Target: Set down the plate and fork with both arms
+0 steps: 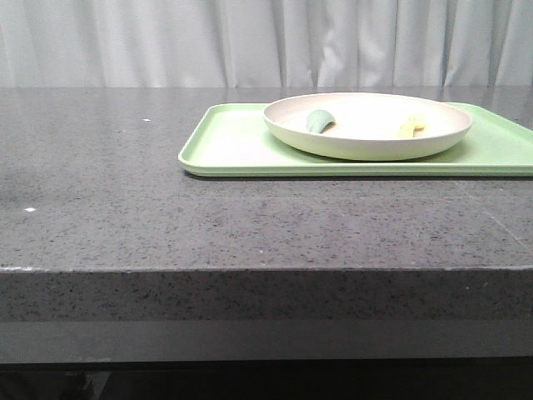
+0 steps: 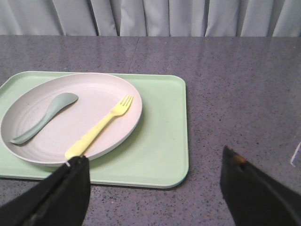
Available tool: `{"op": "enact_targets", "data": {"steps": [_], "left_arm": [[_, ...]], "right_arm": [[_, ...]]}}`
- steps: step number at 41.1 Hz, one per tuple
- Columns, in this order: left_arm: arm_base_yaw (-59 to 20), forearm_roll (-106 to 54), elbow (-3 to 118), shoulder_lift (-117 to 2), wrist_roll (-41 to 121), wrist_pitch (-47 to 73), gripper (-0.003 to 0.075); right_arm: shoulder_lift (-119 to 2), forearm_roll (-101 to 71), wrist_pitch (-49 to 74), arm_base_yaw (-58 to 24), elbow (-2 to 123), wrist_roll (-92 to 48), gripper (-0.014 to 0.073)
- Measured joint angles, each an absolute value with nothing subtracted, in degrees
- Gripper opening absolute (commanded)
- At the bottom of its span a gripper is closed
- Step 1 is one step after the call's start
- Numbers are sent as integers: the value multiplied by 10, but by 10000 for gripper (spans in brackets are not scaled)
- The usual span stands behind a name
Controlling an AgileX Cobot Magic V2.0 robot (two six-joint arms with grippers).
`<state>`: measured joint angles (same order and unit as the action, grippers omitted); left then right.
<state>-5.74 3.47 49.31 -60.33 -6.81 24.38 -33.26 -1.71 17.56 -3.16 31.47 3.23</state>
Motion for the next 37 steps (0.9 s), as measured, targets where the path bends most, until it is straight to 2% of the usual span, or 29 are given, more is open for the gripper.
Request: {"op": "enact_targets", "data": {"steps": [8,19,27,37], "left_arm": [[-57,37,353,-452,-68,93,-18],[-57,37,275,-331,-68,61,-18],[-57,37,274,-320,-68,50,-18],[-57,37,274,-320,-68,49,-18]], "right_arm": [[-333,-17,176,-32,315,32,591],[-361,-42,189,-32,335,32,591],[-484,-90,274,-39,431,32,591],[-685,-104,359,-106,586,37,591]]}}
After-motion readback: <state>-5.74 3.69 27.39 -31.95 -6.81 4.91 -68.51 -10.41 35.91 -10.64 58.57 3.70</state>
